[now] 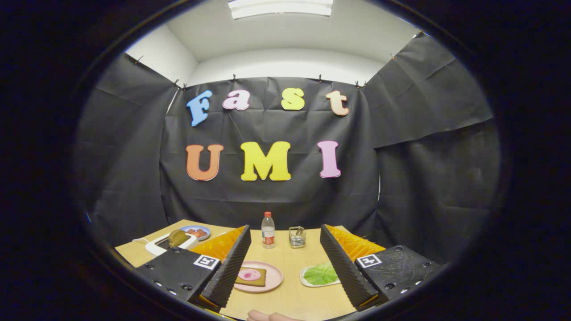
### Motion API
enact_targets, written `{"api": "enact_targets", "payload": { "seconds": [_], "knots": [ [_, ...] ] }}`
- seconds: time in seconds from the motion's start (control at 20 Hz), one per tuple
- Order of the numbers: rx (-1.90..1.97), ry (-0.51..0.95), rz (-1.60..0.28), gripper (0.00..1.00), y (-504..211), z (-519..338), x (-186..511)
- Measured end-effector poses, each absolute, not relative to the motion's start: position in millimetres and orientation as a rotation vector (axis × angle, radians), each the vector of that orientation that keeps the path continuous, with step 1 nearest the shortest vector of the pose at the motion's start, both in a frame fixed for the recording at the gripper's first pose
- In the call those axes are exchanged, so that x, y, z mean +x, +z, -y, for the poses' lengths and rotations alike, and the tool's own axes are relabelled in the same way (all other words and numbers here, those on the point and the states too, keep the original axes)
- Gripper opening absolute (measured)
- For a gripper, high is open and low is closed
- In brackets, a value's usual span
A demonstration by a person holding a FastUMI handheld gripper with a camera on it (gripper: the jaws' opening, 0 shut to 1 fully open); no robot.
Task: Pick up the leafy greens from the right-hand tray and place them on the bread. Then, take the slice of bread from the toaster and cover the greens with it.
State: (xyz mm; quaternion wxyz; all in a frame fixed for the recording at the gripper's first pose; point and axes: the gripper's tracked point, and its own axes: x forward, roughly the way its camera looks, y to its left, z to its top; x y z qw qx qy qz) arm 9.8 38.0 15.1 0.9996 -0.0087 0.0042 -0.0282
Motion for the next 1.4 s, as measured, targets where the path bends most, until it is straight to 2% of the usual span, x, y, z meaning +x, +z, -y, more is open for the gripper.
{"api": "enact_targets", "payload": {
  "seconds": [0.55,0.85,1.25,1.4],
  "knots": [
    [-0.028,-0.206,-0.151,0.96,-35,36,73],
    [-0.094,-0.277,-0.281,0.97,-93,78,114],
    [-0.075,-0.296,-0.457,0.95,-160,117,177],
    [-0.035,-0.261,-0.531,0.95,-186,121,198]
  ]
}}
